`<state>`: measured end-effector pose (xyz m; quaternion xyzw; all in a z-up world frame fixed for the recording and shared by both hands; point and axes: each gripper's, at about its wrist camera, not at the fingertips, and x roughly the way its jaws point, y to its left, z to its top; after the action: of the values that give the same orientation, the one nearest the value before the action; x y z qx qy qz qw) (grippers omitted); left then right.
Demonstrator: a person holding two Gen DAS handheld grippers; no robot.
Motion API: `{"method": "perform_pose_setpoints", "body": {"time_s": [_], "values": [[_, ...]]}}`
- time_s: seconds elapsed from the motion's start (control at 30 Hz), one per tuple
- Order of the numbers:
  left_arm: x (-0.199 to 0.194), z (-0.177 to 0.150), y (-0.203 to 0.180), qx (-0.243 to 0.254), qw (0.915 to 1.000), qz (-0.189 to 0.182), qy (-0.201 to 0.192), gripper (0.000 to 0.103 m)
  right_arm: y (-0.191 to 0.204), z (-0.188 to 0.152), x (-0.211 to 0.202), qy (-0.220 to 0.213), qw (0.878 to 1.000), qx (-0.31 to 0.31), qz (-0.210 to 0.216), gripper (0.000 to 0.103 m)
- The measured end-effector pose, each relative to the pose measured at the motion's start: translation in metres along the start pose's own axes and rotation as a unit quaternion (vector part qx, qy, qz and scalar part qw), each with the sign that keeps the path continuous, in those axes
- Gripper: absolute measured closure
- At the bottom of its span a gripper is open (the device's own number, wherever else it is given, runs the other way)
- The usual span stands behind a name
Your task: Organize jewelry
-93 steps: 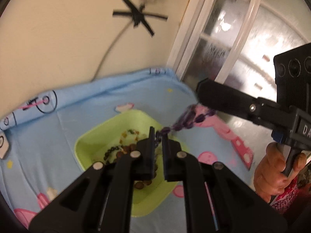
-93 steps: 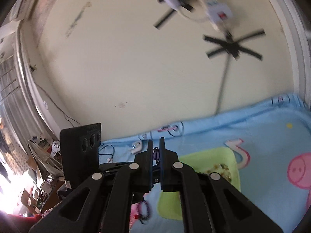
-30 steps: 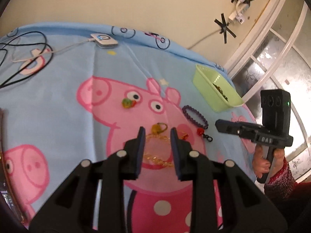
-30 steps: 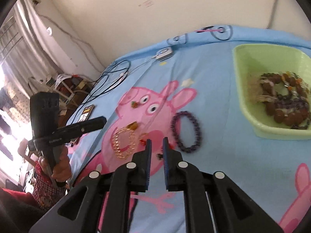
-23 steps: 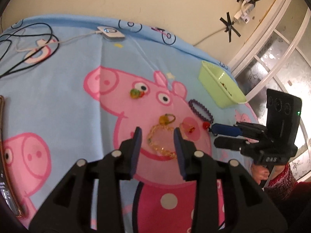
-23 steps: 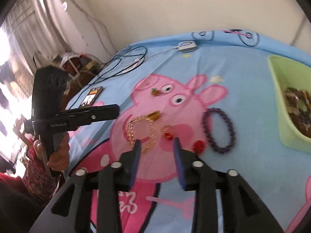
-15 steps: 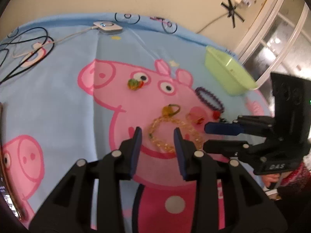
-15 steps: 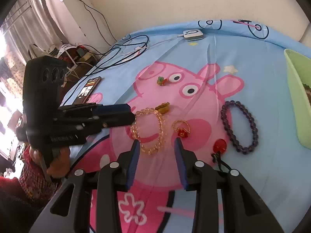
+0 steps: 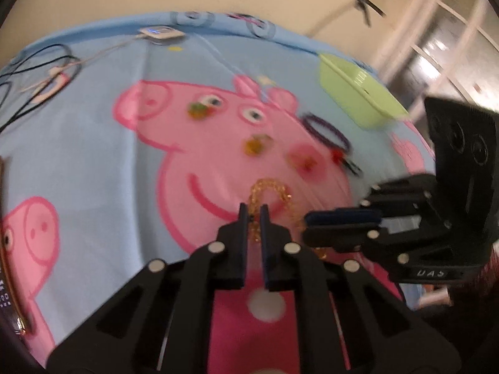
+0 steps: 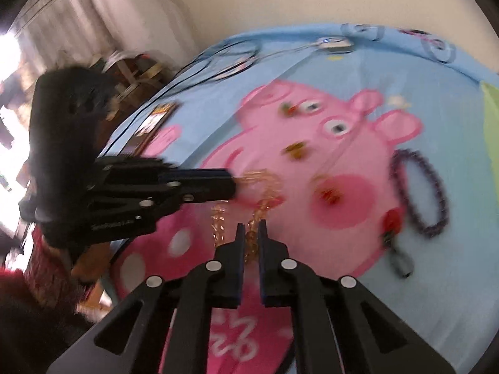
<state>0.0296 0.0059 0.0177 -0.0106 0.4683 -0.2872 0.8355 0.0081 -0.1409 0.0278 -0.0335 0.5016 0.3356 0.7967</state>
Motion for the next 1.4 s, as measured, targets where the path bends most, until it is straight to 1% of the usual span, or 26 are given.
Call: {"method": "perform_pose_setpoints", "body": {"time_s": [0.03, 0.07, 0.1, 0.17, 0.2, 0.27, 0.33, 0.43, 0.53, 0.57, 0.6, 0.63, 0.67, 0.73, 0.8, 0.83, 0.9, 0.93, 1.0, 1.03, 1.07, 1.17, 1.23, 1.3, 1.37, 1.4], "values": [[-0.001, -0.001, -0.002, 0.010, 0.9999, 0.001, 0.003, 0.095, 0.005, -0.001, 0.000, 0.005, 1.000, -0.016, 0.000, 0.103], [-0.005, 0.001, -0.003, 0.019, 0.9998, 0.010, 0.003, 0.086, 0.010, -0.002, -0.001, 0.007, 0.999, -0.030, -0.007, 0.103], [-0.008, 0.004, -0.002, 0.021, 0.9997, 0.016, -0.002, 0.070, 0.014, 0.000, -0.004, 0.001, 0.999, -0.045, -0.027, 0.103], [-0.020, 0.017, 0.008, 0.009, 0.9992, 0.021, -0.032, 0.055, 0.014, 0.008, -0.011, -0.026, 0.997, -0.050, -0.046, 0.102], [-0.025, 0.027, 0.015, -0.004, 0.9988, 0.017, -0.046, 0.055, 0.012, 0.012, -0.014, -0.036, 0.997, -0.046, -0.049, 0.093], [-0.026, 0.045, 0.025, -0.014, 0.9978, 0.014, -0.063, 0.055, 0.005, 0.023, -0.018, -0.060, 0.996, -0.028, -0.053, 0.089], [-0.018, 0.060, 0.029, -0.009, 0.9975, 0.025, -0.065, 0.055, -0.001, 0.031, -0.016, -0.065, 0.996, -0.027, -0.059, 0.089], [0.011, 0.079, 0.036, 0.006, 0.9981, 0.044, -0.043, 0.055, -0.005, 0.043, -0.003, -0.056, 0.994, -0.039, -0.085, 0.089], [0.031, 0.088, 0.041, 0.017, 0.9983, 0.051, -0.020, 0.055, -0.010, 0.053, 0.014, -0.042, 0.993, -0.048, -0.101, 0.089], [0.038, 0.088, 0.044, 0.016, 0.9983, 0.054, -0.012, 0.065, -0.014, 0.056, 0.020, -0.036, 0.993, -0.045, -0.103, 0.090], [0.042, 0.087, 0.044, 0.013, 0.9981, 0.059, -0.010, 0.077, -0.018, 0.059, 0.025, -0.032, 0.993, -0.043, -0.102, 0.097], [0.041, 0.087, 0.045, 0.015, 0.9977, 0.063, -0.018, 0.083, -0.021, 0.060, 0.029, -0.028, 0.994, -0.042, -0.101, 0.103], [0.041, 0.086, 0.046, 0.011, 0.9983, 0.056, -0.015, 0.085, -0.023, 0.061, 0.035, -0.018, 0.994, -0.043, -0.103, 0.103], [0.037, 0.082, 0.047, 0.007, 0.9983, 0.055, -0.017, 0.085, -0.024, 0.060, 0.036, -0.023, 0.994, -0.041, -0.100, 0.103], [0.031, 0.075, 0.042, 0.011, 0.9978, 0.062, -0.020, 0.085, -0.024, 0.057, 0.032, -0.028, 0.994, -0.039, -0.101, 0.103], [0.028, 0.071, 0.039, 0.012, 0.9978, 0.061, -0.023, 0.085, -0.023, 0.053, 0.027, -0.034, 0.994, -0.037, -0.102, 0.103], [0.018, 0.063, 0.032, 0.004, 0.9985, 0.046, -0.031, 0.085, -0.022, 0.046, 0.012, -0.052, 0.993, -0.032, -0.098, 0.103], [0.014, 0.061, 0.029, -0.003, 0.9989, 0.034, -0.034, 0.085, -0.022, 0.042, 0.004, -0.064, 0.993, -0.029, -0.098, 0.103], [0.004, 0.058, 0.021, -0.021, 0.9990, -0.009, -0.039, 0.085, -0.025, 0.034, -0.014, -0.086, 0.992, -0.015, -0.095, 0.103], [0.002, 0.058, 0.015, -0.022, 0.9987, -0.020, -0.041, 0.085, -0.028, 0.028, -0.024, -0.098, 0.991, -0.003, -0.091, 0.103], [0.000, 0.060, 0.003, -0.015, 0.9985, -0.031, -0.042, 0.085, -0.032, 0.023, -0.036, -0.111, 0.990, 0.010, -0.091, 0.103], [0.001, 0.071, -0.034, 0.021, 0.9978, -0.044, -0.044, 0.085, -0.046, 0.008, -0.067, -0.145, 0.983, 0.042, -0.101, 0.103], [0.008, 0.086, -0.062, 0.048, 0.9964, -0.054, -0.044, 0.085, -0.061, -0.002, -0.095, -0.174, 0.975, 0.067, -0.119, 0.103], [0.020, 0.101, -0.086, 0.065, 0.9950, -0.062, -0.043, 0.085, -0.080, -0.012, -0.122, -0.204, 0.964, 0.095, -0.141, 0.103], [0.035, 0.117, -0.107, 0.076, 0.9938, -0.071, -0.039, 0.085, -0.101, -0.022, -0.145, -0.229, 0.952, 0.131, -0.156, 0.103], [0.044, 0.126, -0.115, 0.077, 0.9935, -0.077, -0.035, 0.085, -0.109, -0.027, -0.151, -0.235, 0.947, 0.144, -0.162, 0.103]]}}
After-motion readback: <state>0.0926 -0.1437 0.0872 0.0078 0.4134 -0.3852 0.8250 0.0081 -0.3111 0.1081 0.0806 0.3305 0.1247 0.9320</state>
